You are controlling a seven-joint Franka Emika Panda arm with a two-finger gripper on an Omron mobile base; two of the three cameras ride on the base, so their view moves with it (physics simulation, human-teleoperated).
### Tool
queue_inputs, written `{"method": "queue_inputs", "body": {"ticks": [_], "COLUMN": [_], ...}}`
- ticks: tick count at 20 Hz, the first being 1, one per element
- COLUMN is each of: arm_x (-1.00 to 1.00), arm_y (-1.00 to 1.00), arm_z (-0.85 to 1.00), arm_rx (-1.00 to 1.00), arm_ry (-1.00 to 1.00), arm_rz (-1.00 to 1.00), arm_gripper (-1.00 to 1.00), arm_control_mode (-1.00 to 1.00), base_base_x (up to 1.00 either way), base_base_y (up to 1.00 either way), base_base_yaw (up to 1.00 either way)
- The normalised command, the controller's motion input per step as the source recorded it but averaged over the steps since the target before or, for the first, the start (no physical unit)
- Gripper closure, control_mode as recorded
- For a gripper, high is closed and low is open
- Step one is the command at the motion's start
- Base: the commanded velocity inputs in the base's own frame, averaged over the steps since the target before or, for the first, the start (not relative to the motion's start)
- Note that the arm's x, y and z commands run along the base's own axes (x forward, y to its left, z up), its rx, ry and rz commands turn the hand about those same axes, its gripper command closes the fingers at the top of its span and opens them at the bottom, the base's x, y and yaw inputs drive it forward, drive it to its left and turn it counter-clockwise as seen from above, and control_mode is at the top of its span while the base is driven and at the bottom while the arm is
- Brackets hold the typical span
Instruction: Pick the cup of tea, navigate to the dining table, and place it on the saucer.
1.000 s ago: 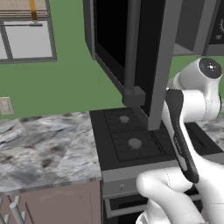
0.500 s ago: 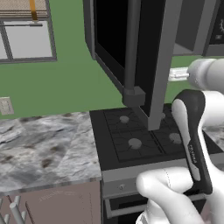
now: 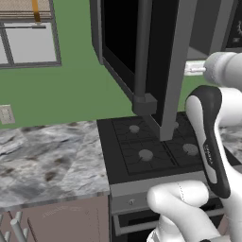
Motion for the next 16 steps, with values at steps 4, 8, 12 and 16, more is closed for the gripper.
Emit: {"method": "queue_inputs", "body": {"ticks": [4,8,12,16], "arm_x": [0.00,0.05,0.00,0.05], "arm_y": [-0.07,-0.06,0.05,0.03], "arm_z": [0.00,0.10,0.38,0.41], "arm_rx": [0.01,0.02,0.00,0.00], "arm_ry": [-0.05,-0.12,-0.18,-0.12], "arm_rz": [0.00,0.00,0.00,0.00], "arm_gripper": [-1.00,-1.00,-1.00,-1.00], "arm_control_mode": [-1.00,-1.00,-1.00,-1.00], "base_base_x": [0.00,0.00,0.00,0.00], "base_base_y": [0.00,0.00,0.00,0.00], "base_base_yaw": [0.00,0.00,0.00,0.00]}}
